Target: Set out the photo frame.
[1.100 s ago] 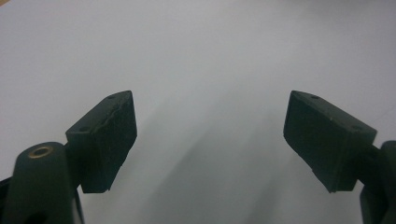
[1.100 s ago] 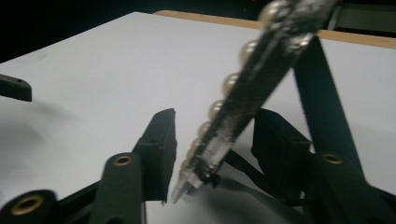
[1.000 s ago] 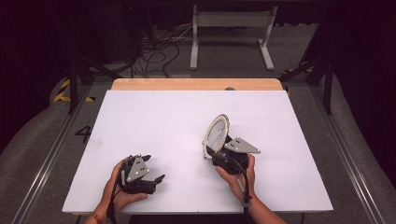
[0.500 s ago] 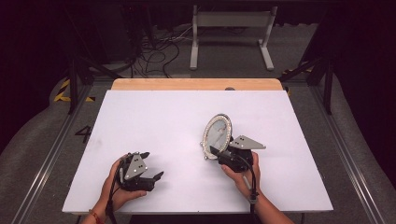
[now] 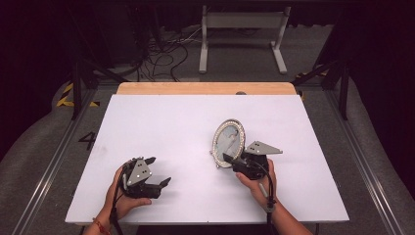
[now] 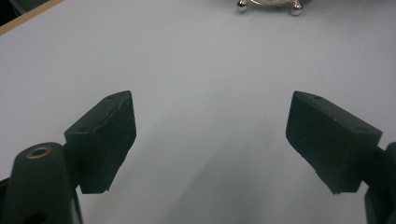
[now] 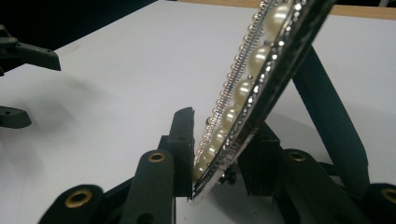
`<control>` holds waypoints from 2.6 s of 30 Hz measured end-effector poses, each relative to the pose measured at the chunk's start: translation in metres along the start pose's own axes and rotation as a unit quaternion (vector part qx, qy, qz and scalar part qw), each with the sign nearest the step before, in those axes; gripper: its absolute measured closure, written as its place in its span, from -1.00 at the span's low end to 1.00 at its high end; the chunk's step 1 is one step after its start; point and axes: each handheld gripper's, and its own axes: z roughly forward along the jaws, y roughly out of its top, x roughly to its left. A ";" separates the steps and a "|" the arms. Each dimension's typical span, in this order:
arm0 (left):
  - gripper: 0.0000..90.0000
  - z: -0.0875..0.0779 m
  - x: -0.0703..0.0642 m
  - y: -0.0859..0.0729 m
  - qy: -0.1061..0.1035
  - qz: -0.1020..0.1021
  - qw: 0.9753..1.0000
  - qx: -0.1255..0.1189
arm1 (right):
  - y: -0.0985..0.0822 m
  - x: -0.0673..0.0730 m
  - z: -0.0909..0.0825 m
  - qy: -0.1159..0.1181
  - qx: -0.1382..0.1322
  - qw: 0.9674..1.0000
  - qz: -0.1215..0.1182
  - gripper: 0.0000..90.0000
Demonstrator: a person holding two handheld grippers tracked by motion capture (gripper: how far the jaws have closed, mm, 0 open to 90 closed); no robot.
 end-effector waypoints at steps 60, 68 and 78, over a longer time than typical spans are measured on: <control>-0.60 0.150 0.020 0.106 -0.166 -0.005 0.985 -0.035 | 0.001 -0.010 -0.026 0.015 0.001 0.999 -0.035 0.62; -0.59 0.161 0.009 0.105 -0.228 0.010 0.973 -0.024 | 0.000 -0.010 -0.026 0.016 0.001 0.999 -0.032 0.63; -0.42 0.142 0.010 0.103 -0.218 -0.001 0.976 -0.002 | 0.003 -0.018 -0.021 0.010 0.007 1.000 -0.015 0.62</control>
